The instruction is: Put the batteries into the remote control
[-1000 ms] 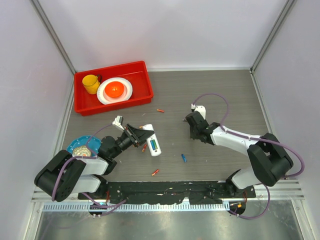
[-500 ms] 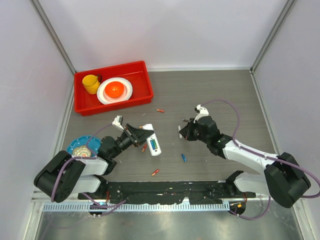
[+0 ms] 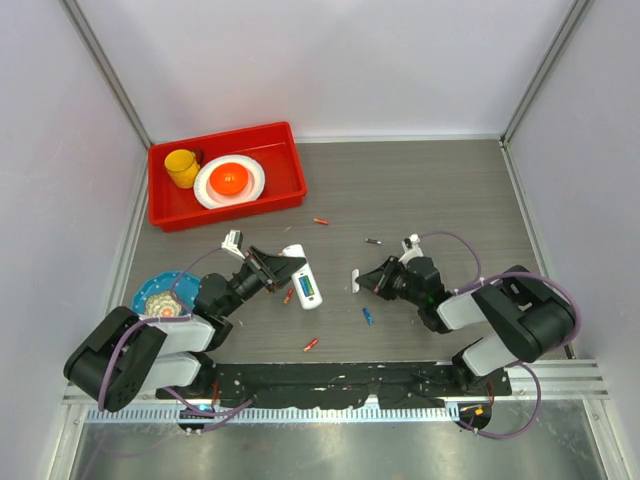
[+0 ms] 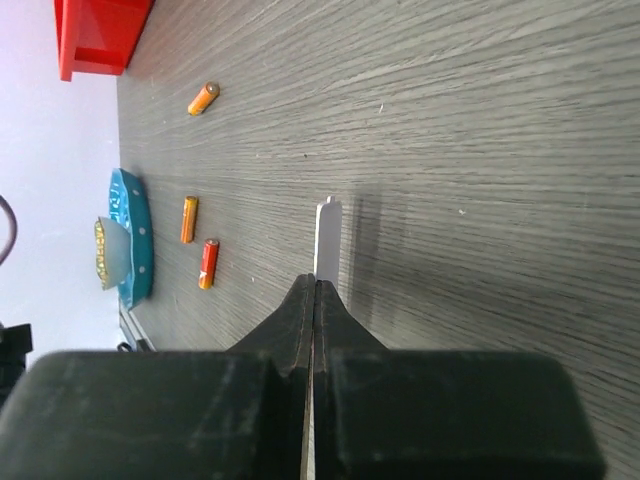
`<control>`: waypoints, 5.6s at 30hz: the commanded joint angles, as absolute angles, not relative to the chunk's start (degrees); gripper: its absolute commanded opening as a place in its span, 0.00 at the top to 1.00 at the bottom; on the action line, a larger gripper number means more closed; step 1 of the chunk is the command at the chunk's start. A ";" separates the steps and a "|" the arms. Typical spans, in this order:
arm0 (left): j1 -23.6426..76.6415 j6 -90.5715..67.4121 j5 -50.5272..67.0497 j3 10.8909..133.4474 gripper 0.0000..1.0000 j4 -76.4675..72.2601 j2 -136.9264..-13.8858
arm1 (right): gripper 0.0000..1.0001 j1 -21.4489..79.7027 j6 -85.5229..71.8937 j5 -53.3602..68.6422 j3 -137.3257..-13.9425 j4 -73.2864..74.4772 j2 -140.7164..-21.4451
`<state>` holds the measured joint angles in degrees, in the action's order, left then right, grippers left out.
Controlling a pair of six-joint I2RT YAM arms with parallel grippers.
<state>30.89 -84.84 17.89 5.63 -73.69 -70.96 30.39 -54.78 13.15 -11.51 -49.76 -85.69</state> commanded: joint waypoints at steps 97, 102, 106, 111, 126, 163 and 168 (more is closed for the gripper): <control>31.03 -82.44 19.51 4.92 1.00 -80.42 -65.39 | 0.57 47.99 -35.77 -16.88 -51.15 26.01 -97.73; 31.03 -82.53 19.42 4.75 1.00 -80.33 -65.21 | 0.68 47.99 -35.95 -16.79 -50.45 25.93 -97.12; 31.11 -82.44 19.34 5.10 1.00 -80.24 -65.30 | 0.76 47.99 -36.04 -17.49 -50.80 26.45 -94.93; 31.03 -82.35 18.72 6.06 1.00 -79.37 -65.83 | 0.81 48.08 -36.38 -18.89 -50.98 26.02 -87.65; 33.57 -79.72 9.32 14.32 1.00 -87.18 -79.00 | 0.99 48.16 -27.78 -11.69 -62.13 41.47 -69.61; 37.71 -75.67 -2.81 12.39 1.00 -87.89 -82.10 | 0.96 54.67 -27.51 -10.90 -70.94 42.73 -75.86; 36.13 -75.94 -3.69 9.68 1.00 -83.68 -74.74 | 0.69 54.76 -29.08 -3.88 -57.94 35.26 -71.64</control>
